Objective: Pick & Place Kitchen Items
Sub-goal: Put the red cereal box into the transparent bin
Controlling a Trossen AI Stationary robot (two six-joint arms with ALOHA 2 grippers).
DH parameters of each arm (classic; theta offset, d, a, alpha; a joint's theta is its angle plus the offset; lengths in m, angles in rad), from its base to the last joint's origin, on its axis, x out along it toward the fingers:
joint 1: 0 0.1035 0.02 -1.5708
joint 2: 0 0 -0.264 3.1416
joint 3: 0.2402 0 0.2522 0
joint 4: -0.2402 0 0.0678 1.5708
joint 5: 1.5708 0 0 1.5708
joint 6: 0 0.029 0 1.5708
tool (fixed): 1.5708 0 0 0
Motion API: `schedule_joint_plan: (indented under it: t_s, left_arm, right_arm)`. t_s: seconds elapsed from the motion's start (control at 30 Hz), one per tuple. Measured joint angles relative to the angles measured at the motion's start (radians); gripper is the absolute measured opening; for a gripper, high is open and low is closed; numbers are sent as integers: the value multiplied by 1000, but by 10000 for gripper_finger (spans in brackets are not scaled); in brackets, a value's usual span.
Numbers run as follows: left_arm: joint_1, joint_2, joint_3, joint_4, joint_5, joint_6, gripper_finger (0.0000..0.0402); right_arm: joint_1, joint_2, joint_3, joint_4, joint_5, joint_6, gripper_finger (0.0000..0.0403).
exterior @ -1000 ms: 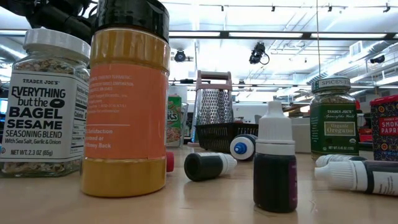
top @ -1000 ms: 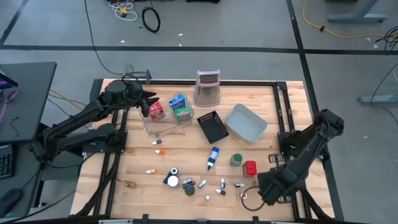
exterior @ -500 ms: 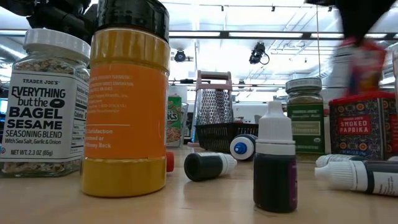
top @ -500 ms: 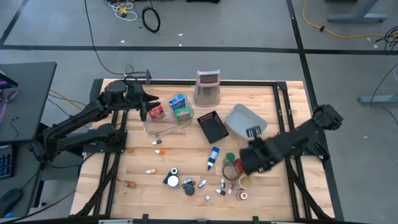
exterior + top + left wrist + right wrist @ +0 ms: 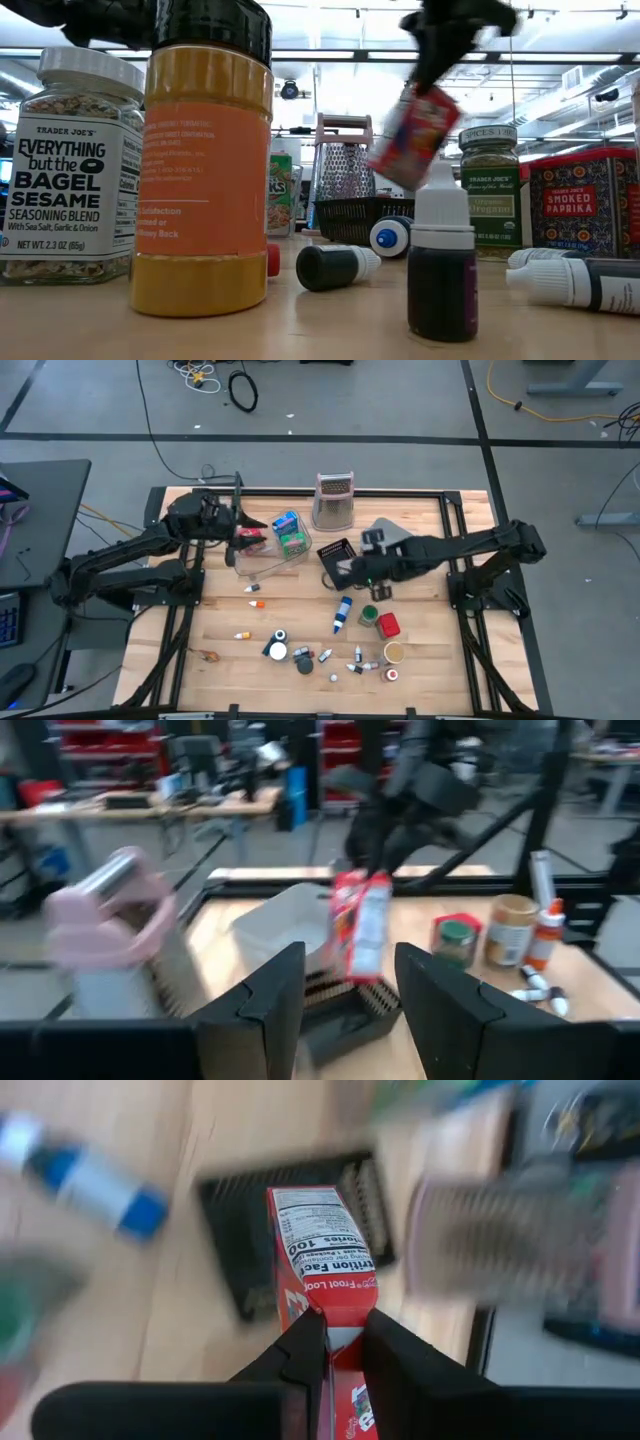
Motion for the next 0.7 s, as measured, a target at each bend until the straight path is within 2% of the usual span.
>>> schedule_joint_plan:
  t_s: [0.1, 0.2, 0.3, 0.4, 0.7]
  left_arm:
    - [-67, 70, 0, 83, -12, -12, 164]
    - [-129, 149, 0, 220, -63, -37, 164]
    - [-183, 233, 7, 340, -87, -14, 165]
    - [-228, 308, 51, 366, -120, 31, 172]
    - [-306, 513, 190, 272, -285, 82, 230]
  right_arm:
    - [-46, 0, 0, 180, -15, -69, 63]
    - [-81, 6, 1, 352, -15, -67, 63]
    - [-110, 15, 2, 440, -64, -60, 64]
    - [-129, 25, 1, 440, -116, -60, 64]
    - [-141, 47, 1, 453, -118, -46, 64]
